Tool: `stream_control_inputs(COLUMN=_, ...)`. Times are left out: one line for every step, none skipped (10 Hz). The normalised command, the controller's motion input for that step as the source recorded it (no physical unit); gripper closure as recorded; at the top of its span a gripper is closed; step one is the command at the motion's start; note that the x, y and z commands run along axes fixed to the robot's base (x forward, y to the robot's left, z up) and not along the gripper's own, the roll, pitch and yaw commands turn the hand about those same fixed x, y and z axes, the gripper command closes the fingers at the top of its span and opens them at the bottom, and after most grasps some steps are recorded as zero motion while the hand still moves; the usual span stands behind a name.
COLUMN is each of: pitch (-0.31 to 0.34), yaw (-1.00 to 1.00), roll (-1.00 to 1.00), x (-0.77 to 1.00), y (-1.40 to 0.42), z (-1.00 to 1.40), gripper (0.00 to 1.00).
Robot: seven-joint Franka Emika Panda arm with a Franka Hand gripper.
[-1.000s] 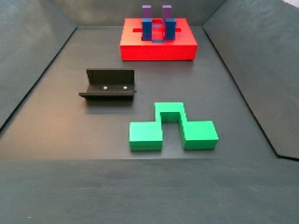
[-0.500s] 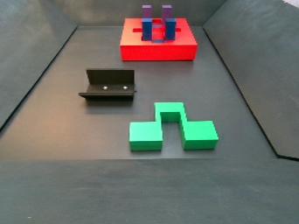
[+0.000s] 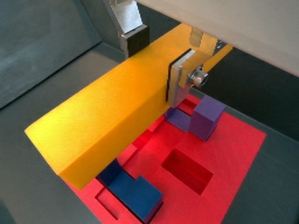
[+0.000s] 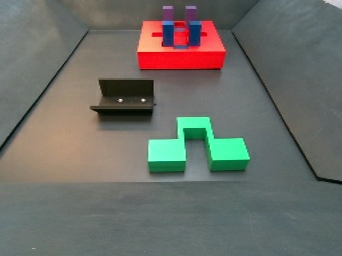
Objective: Pick up the yellow object. Move up. Move to above the board. Insert the yellow object.
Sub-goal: Insert the yellow object.
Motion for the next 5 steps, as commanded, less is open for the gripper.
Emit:
stream_control_inputs(pitch=0.063, yaw=-0.39, roll=-0.08, x=0.01, y=0.00, z=-0.31, gripper=1.00)
stream_control_inputs(pitch=0.076, yaw=-0.39, roll=-0.14, x=0.02, y=0.00, z=-0.27, gripper=1.00)
stream_control_inputs(pitch=0.099, yaw=-0.33, roll=-0.08, x=0.03, y=0.00, z=-0.32, gripper=1.00)
stream_control_inputs(pitch=0.060, yaw=0.00, roll=-0.01, x=0.00, y=0.05, z=-0.21, gripper=1.00)
stream_control_inputs(pitch=0.029, yaw=0.21, roll=0.05, x=0.00, y=0.00, z=-0.15, gripper=1.00)
